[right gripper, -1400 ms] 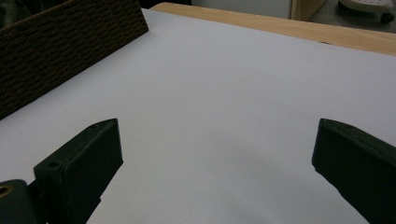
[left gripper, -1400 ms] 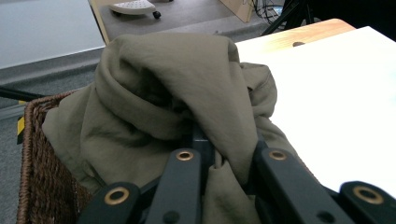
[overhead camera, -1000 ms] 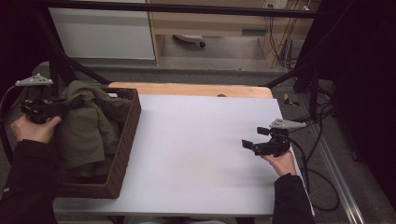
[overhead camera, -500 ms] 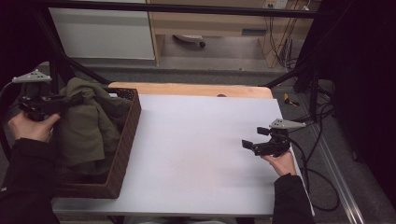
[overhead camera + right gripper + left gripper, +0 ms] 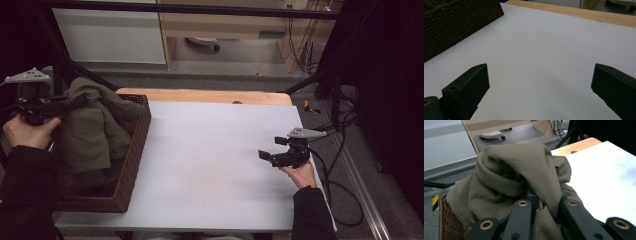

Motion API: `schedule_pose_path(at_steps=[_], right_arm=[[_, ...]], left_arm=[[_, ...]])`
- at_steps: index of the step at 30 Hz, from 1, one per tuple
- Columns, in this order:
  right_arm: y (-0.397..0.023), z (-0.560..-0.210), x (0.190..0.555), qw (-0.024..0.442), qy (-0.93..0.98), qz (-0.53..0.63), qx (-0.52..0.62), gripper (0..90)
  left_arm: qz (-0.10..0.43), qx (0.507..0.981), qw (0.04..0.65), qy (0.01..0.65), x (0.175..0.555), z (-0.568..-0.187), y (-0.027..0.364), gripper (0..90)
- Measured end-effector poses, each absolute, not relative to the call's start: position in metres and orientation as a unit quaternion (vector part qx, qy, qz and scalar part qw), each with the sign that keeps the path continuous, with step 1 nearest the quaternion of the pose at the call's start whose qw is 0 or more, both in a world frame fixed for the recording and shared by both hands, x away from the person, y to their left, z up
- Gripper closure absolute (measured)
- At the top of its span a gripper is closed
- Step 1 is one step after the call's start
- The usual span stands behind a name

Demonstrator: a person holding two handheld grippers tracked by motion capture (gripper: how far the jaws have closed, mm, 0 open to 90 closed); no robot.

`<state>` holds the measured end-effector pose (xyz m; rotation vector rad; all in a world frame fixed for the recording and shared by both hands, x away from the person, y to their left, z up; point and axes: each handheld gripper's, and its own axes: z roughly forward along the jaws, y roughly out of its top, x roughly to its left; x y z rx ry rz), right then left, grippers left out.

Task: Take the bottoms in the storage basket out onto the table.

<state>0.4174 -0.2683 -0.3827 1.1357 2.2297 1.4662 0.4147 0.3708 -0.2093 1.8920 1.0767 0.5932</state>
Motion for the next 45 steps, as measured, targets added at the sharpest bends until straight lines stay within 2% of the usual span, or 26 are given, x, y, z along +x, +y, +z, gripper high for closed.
schedule_pose_path(at_steps=[45], right_arm=[[-0.268, -0.383, 0.417, 0.121, 0.764, 0.501, 0.389, 2.3]], left_arm=[[0.224, 0.771, 0.434, 0.409, 0.417, -0.183, 0.338, 82.6]])
